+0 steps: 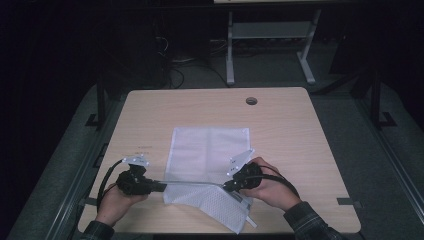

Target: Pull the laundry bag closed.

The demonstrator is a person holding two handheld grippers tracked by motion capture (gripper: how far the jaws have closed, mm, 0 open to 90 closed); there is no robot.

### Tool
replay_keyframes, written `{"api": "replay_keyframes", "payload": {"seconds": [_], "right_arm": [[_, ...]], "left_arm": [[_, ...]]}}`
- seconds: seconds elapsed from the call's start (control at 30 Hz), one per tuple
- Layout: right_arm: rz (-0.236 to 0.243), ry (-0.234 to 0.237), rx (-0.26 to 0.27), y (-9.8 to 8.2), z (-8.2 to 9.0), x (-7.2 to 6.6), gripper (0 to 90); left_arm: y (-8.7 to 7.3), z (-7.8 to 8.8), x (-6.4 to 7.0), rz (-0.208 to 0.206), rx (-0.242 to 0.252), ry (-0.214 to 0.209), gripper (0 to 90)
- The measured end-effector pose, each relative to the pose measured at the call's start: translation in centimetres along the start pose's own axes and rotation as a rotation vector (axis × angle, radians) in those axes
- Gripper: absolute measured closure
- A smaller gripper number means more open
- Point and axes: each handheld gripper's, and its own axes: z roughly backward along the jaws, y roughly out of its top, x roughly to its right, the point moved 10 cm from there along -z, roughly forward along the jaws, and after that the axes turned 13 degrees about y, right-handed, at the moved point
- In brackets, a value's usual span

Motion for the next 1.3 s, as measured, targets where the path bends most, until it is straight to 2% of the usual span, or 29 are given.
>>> {"api": "replay_keyframes", "payload": {"seconds": [0.83, 0.97, 1.3], "right_arm": [[-0.027, -0.022, 0.003, -1.3, 1.4, 0.3, 86.7], [-0.031, -0.025, 0.000, -1.5, 1.5, 0.3, 86.7], [-0.042, -0.031, 0.007, -2.2, 2.2, 0.5, 86.7]], "left_arm": [[-0.1, -0.1, 0.1, 0.004, -0.010, -0.001, 83.3], [0.0, -0.1, -0.1, 0.002, -0.006, 0.017, 83.4], [-0.1, -0.1, -0.2, 0.011, -0.007, 0.013, 83.4]]}}
